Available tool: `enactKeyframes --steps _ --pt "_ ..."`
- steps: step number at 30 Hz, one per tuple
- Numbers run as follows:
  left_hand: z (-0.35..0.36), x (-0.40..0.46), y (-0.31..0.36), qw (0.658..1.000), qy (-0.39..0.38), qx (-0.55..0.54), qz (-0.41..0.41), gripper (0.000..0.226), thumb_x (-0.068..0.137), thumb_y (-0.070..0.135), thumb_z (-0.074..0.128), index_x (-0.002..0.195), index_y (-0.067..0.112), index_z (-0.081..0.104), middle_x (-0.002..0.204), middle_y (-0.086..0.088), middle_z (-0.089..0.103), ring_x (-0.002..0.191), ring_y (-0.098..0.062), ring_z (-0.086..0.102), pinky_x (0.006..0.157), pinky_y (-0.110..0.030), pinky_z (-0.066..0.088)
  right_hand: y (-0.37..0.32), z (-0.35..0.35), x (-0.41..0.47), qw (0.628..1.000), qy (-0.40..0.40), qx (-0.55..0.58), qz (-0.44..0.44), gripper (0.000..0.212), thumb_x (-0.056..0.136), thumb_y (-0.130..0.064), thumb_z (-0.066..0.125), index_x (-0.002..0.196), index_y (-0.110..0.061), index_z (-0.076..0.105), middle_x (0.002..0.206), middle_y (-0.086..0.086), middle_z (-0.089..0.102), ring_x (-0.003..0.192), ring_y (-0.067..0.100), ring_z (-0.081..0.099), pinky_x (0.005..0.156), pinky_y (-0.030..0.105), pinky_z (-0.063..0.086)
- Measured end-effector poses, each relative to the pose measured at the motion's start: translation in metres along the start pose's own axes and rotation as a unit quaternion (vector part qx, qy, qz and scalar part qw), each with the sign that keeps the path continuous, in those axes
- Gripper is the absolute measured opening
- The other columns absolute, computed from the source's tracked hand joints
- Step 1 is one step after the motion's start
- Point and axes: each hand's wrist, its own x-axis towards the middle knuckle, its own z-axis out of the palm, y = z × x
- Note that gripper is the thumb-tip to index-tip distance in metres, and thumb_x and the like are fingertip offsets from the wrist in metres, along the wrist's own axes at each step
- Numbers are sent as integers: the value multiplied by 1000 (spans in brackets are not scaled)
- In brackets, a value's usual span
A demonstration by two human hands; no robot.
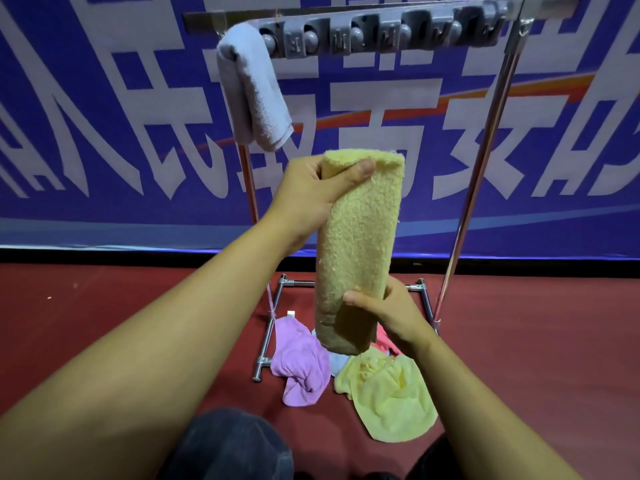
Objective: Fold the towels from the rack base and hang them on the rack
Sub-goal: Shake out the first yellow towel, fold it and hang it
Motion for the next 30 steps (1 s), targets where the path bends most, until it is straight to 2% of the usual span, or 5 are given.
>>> enactKeyframes --steps 5,12,17,24,30 --pt "1 7 -23 999 6 30 -21 35 86 32 80 105 2 75 104 -16 77 101 -32 74 96 -54 57 -6 3 -3 1000 13 0 -12 24 76 -21 85 97 -10 78 100 7 80 94 18 75 90 41 57" --pt "-23 34 -61 988 73 110 -81 37 89 34 77 100 -1 73 95 -13 77 84 -18 73 82 -38 59 -20 -2 -10 997 -43 -23 -62 96 82 -22 82 158 -43 28 152 -17 52 133 5 57 109 32 49" --pt "-33 24 -113 969 69 150 -182 30 88 35 79 97 6 76 91 -6 78 75 -12 71 62 -22 55 -27 0 -15 992 -54 -67 -95 91 82 -26 82 154 -53 33 146 -43 44 142 -9 39 117 29 38" --pt "-34 -22 -156 953 -103 139 -250 16 94 7 66 106 12 75 106 -9 70 92 -19 62 69 -20 49 -24 0 -9 995 -68 20 -71 67 84 -14 81 143 -38 58 137 -5 66 120 16 66 97 34 55" --pt "-25 -58 -123 919 -165 -173 -313 84 96 72 31 132 5 66 134 -26 62 124 -38 59 109 -51 41 -23 -5 -6 986 -70 152 -16 67 85 -5 76 143 -35 58 96 9 74 81 17 72 73 29 60"
